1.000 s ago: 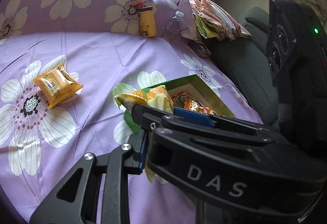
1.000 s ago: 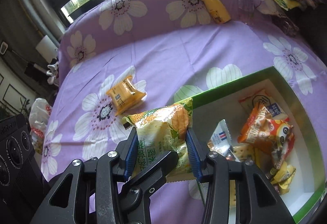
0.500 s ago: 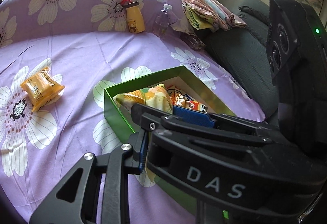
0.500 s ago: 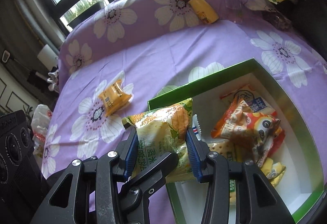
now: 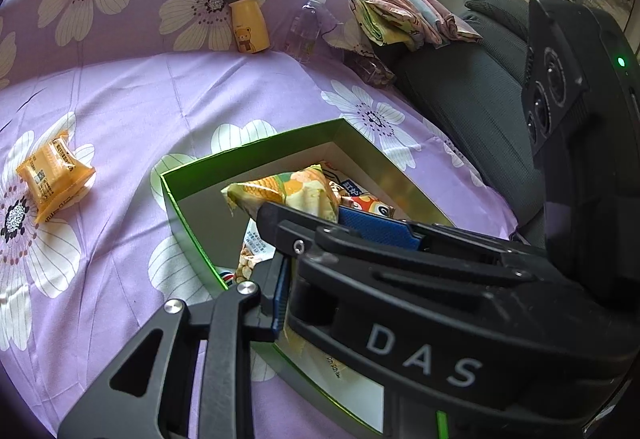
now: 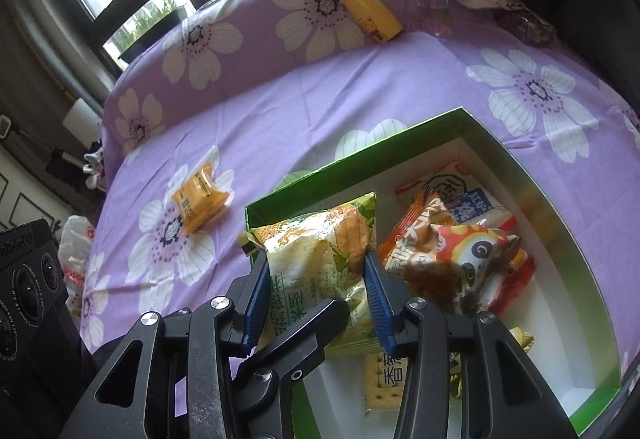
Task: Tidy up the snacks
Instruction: 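Lower the corn packet into the box and open the right gripper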
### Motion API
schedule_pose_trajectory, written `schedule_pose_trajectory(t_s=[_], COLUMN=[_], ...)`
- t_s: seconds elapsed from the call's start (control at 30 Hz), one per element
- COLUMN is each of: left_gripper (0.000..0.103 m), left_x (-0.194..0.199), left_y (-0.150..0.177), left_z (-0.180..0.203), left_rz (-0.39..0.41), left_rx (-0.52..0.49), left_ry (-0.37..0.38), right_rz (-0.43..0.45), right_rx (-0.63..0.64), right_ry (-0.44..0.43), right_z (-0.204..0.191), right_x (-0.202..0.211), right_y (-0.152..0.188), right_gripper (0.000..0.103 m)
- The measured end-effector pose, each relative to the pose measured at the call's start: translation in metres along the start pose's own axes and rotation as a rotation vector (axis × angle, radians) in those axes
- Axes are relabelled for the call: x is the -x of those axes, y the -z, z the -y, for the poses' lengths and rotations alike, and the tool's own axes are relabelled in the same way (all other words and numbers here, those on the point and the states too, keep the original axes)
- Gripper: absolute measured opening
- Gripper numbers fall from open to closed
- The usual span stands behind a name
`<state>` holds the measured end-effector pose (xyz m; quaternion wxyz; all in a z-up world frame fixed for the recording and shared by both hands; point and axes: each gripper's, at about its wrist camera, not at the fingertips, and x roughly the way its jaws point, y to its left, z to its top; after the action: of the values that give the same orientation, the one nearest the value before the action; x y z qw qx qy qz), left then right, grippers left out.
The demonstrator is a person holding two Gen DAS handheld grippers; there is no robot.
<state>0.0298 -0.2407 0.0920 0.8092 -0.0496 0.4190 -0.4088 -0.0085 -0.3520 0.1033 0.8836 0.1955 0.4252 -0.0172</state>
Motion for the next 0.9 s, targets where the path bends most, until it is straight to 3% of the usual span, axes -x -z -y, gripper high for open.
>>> schedule_pose_trajectory(t_s=[0.53,0.7,0.9], left_gripper=[0.022,0.025,0.038], left_x=[-0.017,-0.019,-0.018], left_y=[-0.004,-0.002,0.0], left_z=[0.003,0.002,0.001], left_rz=[-0.046,-0.058,-0.076], left_rx=[0.025,0.048,0.082], left_ry=[0.006,0.007,0.0], right_rz=[-0.032,-0.041,-0.041], right_rx=[-0.04,-0.047,-0.055], right_ry=[0.007,0.013,0.011], right_z=[0.017,0.02,0.023], right_x=[-0.006,-0.007,-0.005], right_y=[-0.004,-0.004,-0.005], right_gripper=[0.047,0.047,0.047])
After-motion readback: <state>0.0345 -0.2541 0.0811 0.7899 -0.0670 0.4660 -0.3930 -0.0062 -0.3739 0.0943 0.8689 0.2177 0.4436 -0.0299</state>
